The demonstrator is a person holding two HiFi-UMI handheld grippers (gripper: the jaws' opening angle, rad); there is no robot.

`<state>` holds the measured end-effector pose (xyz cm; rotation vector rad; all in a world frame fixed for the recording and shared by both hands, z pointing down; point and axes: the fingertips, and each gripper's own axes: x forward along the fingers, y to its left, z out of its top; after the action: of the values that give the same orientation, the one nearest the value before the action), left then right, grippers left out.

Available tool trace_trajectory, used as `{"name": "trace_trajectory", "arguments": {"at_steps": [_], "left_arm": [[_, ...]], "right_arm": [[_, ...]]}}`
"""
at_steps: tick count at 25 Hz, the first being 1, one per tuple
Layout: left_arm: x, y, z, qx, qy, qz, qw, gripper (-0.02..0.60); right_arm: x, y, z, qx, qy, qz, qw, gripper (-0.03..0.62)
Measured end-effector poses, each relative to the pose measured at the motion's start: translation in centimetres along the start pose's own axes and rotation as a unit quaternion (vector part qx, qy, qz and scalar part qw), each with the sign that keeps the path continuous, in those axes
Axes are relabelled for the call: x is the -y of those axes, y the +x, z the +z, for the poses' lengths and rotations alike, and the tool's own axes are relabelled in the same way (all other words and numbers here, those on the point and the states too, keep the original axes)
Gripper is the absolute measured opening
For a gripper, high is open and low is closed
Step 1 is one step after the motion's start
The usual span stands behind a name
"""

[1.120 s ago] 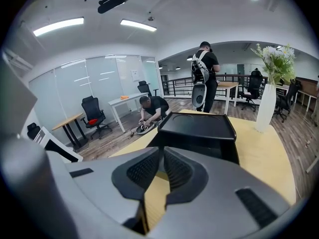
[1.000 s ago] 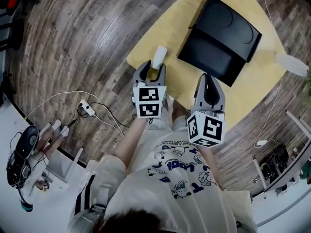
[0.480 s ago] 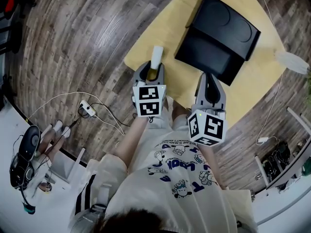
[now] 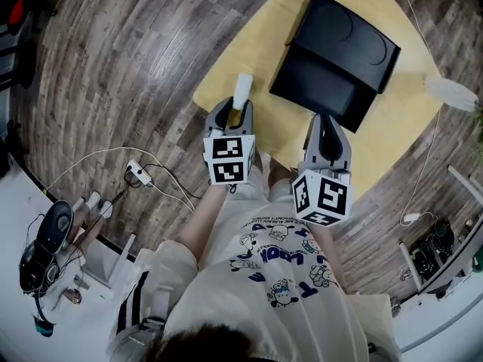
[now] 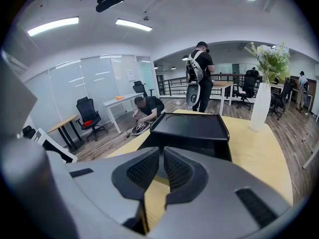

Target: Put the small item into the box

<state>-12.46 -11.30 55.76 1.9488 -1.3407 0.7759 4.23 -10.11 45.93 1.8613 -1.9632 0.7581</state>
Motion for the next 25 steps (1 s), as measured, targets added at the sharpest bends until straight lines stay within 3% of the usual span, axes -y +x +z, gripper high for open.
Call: {"name": "trace_trajectory", "arguments": {"at_steps": [17,25], "left_arm": [[3.2,-3.0,5.9,0.055,0.011,-0.042,0.9975,0.144],[6.4,-2.9,7.6,0.062,0.038,-0.076,0.9944,0.144]], "right_arm": [[1.0,-1.8,2.5,0.039,0.023,-0.029,0.999,0.048],[2.5,-2.6,3.5,0.058,0.04,-0.053,0.996,0.048]]}}
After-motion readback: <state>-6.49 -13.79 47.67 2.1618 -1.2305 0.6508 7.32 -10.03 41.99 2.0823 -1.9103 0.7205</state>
